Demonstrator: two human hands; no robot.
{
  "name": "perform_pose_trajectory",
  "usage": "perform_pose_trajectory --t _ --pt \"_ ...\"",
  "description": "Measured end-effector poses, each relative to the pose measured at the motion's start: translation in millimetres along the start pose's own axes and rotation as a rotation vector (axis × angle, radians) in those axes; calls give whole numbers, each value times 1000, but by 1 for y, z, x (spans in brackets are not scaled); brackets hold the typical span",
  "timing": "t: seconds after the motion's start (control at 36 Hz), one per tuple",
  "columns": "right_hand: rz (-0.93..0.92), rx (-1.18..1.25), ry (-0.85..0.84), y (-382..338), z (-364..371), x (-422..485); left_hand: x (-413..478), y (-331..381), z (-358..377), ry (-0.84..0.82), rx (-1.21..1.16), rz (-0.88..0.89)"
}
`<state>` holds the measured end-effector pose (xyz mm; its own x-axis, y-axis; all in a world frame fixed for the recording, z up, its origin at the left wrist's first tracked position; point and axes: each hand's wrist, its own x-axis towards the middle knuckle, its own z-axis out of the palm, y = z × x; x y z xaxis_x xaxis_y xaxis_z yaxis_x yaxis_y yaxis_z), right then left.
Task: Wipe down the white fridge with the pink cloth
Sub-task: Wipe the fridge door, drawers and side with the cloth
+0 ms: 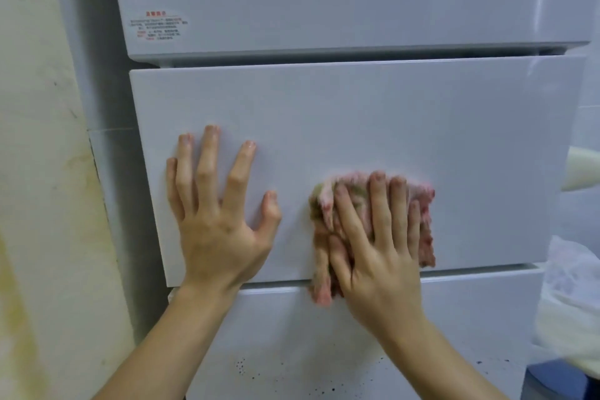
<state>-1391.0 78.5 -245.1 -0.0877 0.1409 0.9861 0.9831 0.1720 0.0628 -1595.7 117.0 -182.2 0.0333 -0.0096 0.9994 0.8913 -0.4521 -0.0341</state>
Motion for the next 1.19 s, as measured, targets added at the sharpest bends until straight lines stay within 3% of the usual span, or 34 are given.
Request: perform_pose_trajectory --t 0.19,0.36,0.47,0.64,0.78,0.92,1.03,1.19 --pt "-74 -9 -62 24 -4 -20 -2 -1 3 -3 18 8" --pt "113 -18 195 41 -11 88 -2 1 4 15 14 -4" --pt "216 -7 248 45 -13 132 -1 3 4 11 8 -16" --pt "183 13 229 45 -13 87 1 19 3 1 -19 -24" --pt "161 26 112 56 -13 13 -5 40 10 -49 -29 18" --pt "21 -35 1 83 -23 -22 -7 43 14 -24 1 8" --pt "37 -26 42 89 -26 7 -8 42 14 -38 0 13" --pt "221 -10 230 99 -28 120 -8 43 14 -36 15 17"
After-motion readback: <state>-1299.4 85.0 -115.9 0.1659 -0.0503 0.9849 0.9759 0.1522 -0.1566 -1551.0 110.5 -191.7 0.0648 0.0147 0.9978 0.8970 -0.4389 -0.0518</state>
